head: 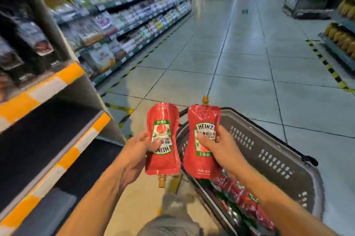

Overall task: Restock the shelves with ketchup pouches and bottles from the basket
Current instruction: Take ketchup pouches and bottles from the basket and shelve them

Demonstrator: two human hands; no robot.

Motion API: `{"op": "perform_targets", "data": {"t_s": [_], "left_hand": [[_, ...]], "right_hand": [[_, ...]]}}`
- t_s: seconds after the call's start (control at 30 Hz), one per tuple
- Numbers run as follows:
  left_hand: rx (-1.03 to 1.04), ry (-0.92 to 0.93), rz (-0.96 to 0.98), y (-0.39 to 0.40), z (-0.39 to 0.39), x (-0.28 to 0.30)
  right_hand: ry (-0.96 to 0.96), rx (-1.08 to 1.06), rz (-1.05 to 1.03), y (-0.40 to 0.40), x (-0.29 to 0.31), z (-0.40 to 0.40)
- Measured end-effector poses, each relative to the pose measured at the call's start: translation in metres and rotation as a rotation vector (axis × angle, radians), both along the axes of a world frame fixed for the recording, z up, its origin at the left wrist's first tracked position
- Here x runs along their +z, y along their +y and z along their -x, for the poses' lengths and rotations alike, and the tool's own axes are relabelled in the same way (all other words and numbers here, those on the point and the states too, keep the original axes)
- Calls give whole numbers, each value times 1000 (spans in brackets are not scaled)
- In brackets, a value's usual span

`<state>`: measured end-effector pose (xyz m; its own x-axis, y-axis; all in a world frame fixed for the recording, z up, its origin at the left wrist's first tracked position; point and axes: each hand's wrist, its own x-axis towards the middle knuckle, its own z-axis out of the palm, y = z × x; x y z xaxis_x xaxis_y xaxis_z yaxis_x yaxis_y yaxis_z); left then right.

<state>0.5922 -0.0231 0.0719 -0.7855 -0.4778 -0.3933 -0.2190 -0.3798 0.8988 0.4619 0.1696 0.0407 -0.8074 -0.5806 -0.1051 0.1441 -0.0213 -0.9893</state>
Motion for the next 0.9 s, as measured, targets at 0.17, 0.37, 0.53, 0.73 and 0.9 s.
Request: {"op": "perform_targets", "data": {"t_s": [0.17, 0.37, 0.53, 0.73, 0.9], "left_hand": [[221, 29, 19, -13, -118, 29], [504, 91, -22, -13, -274, 33], [696, 159, -55, -9, -378, 17], [990, 189, -65, -9, -455, -18], [1163, 152, -55, -10, -506, -52]], "right_hand": [[-74, 261, -13, -51, 28, -65], [-41, 529, -40, -112, 49, -157], [-25, 726, -36, -158, 46, -243], [-9, 933, -60, -211, 20, -338], [7, 1096, -93, -247, -7, -407]]}}
